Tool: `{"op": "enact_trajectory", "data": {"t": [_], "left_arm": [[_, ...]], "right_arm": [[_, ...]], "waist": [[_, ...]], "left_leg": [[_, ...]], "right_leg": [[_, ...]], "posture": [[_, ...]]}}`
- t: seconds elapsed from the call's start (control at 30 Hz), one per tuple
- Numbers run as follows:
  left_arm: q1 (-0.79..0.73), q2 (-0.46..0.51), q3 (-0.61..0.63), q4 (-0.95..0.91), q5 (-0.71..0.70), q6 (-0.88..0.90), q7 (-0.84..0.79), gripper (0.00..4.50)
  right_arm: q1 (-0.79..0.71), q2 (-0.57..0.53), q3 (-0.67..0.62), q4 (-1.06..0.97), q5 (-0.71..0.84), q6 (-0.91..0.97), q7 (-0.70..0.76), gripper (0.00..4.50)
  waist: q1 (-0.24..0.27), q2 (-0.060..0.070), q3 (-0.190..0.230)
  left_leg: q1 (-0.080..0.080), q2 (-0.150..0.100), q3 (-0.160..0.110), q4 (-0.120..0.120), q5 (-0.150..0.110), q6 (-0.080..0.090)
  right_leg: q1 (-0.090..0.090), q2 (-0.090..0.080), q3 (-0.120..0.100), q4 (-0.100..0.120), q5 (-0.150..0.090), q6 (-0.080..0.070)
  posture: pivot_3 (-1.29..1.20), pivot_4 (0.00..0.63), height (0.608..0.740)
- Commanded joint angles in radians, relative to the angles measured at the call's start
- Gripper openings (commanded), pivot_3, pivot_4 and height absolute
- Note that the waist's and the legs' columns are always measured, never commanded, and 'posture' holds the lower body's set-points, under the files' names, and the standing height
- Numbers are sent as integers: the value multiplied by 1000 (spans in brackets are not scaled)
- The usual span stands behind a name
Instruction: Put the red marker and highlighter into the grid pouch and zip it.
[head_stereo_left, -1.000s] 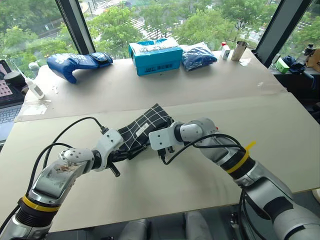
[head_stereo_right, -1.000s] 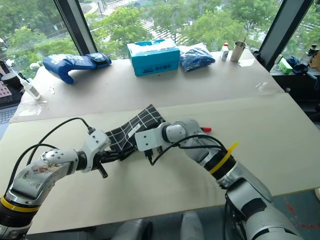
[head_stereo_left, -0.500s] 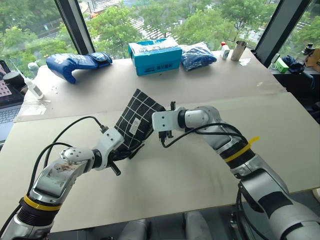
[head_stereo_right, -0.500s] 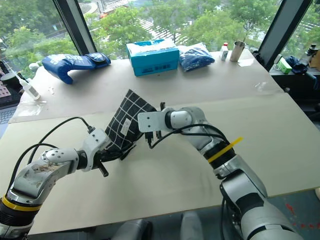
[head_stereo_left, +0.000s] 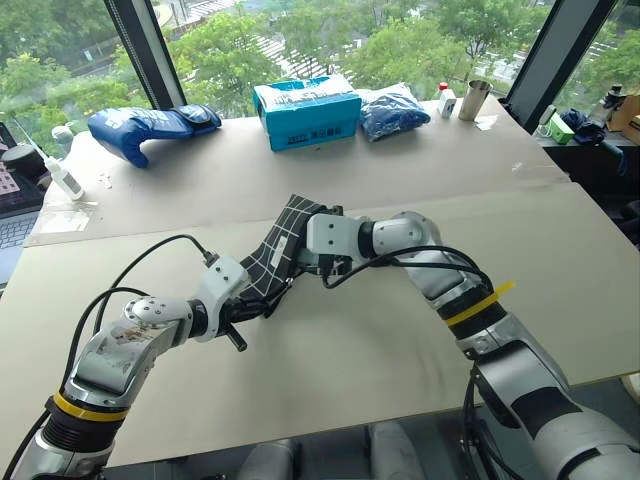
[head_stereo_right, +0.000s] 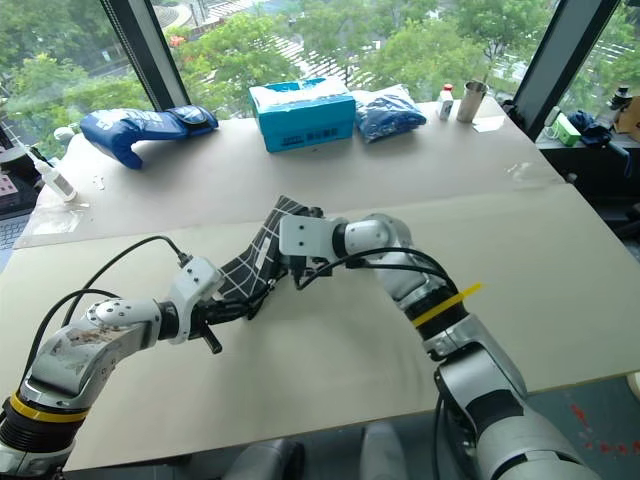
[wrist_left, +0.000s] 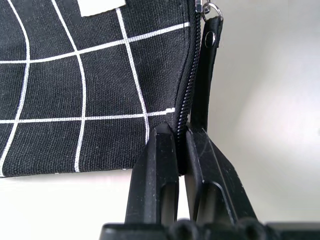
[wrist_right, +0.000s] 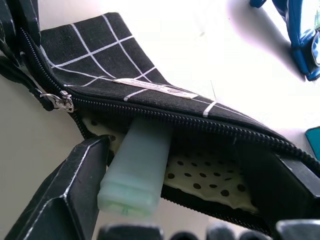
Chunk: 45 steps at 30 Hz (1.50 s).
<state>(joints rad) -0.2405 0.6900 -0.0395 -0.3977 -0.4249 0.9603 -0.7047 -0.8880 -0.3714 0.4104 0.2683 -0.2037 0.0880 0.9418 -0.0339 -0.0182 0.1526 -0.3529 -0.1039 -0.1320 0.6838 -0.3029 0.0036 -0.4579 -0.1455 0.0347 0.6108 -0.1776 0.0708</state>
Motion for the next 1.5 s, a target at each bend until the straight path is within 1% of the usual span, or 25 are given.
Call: {"op": "enact_trajectory", "data": {"t": [0.03, 0.13, 0.2, 0.33, 0.47, 0.6, 0.77, 0.87, 1.0, 1.1, 1.23, 1.33, 1.5], "left_arm": [[-52, -51, 113, -44, -139, 115, 8, 0], [-112, -66, 197, -25, -219, 192, 19, 0], [-135, -64, 228, -15, -245, 221, 31, 0], [-151, -66, 257, -10, -279, 254, 51, 0], [-147, -54, 257, -20, -304, 267, 56, 0], [-145, -30, 250, -13, -313, 265, 48, 0], [-141, 3, 228, -8, -311, 252, 32, 0], [-124, 27, 206, -12, -303, 238, 15, 0], [-99, 70, 179, -19, -289, 211, -14, 0], [-96, 79, 178, -17, -294, 202, -19, 0], [-101, 85, 177, -8, -292, 193, -23, 0], [-101, 85, 177, -5, -293, 188, -23, 0], [-104, 79, 178, -2, -296, 184, -18, 0]], "right_arm": [[-22, -59, -113, -67, 86, 38, 35, 4437], [10, -146, -214, -124, 196, 105, 110, 4437], [46, -198, -257, -150, 246, 147, 145, 4437], [147, -295, -289, -151, 234, 146, 138, 4437], [234, -347, -296, -153, 227, 144, 126, 4437], [266, -358, -279, -129, 212, 120, 109, 4437], [234, -328, -246, -9, 155, 67, 47, 4437], [201, -301, -236, 81, 150, 34, 41, 4437], [113, -255, -236, 298, 141, 8, 23, 4437], [78, -232, -242, 379, 163, 26, 57, 4437], [84, -232, -238, 411, 203, 79, 177, 4437], [94, -232, -242, 416, 223, 118, 217, 3729], [144, -243, -220, 388, 215, 135, 246, 2035]], "waist": [[-1, 0, 0], [-1, 0, 0], [1, 0, 0], [-4, 0, 0], [-6, 0, 0], [-8, -1, 0], [-5, -1, 0], [-8, -1, 0], [-9, -1, 0], [-9, -1, 0], [-9, -1, 0], [-10, -1, 0], [-9, -1, 0]], "left_leg": [[0, 0, 0, 0, 0, 0], [0, 0, 0, 0, 0, 0], [-1, 0, 0, 0, 0, 0], [0, 0, 0, 0, -1, 1], [0, 1, 0, 0, -1, 1], [0, 1, 2, 0, -1, 1], [0, 0, 2, 1, -1, 1], [0, 1, 2, 1, -1, 1], [0, 1, 2, 1, -1, 1], [0, 1, 2, 1, -1, 1], [0, 1, 2, 1, -1, 1], [0, 1, 2, 1, -1, 1], [0, 1, 2, 1, -1, 1]], "right_leg": [[0, 0, 0, 0, 0, 0], [0, 0, 0, 0, 0, 0], [0, 0, 0, 0, 0, 0], [0, 0, 0, 0, 0, 0], [0, 0, 0, 0, 0, 0], [0, 0, 2, 0, 0, 0], [0, -1, 2, 0, 0, 0], [0, -1, 2, 0, 0, 0], [0, 0, 3, -1, 0, 0], [0, 0, 2, -1, 0, 0], [0, 0, 2, -1, 0, 0], [0, 0, 2, 0, 0, 0], [0, 0, 2, 0, 0, 0]], "posture": [[0, 150, 740], [0, 150, 740], [0, 150, 740], [0, 150, 740], [0, 150, 740], [0, 150, 740], [0, 150, 740], [0, 150, 740], [0, 150, 740], [0, 150, 740], [0, 150, 740], [0, 150, 740], [0, 150, 740]]}}
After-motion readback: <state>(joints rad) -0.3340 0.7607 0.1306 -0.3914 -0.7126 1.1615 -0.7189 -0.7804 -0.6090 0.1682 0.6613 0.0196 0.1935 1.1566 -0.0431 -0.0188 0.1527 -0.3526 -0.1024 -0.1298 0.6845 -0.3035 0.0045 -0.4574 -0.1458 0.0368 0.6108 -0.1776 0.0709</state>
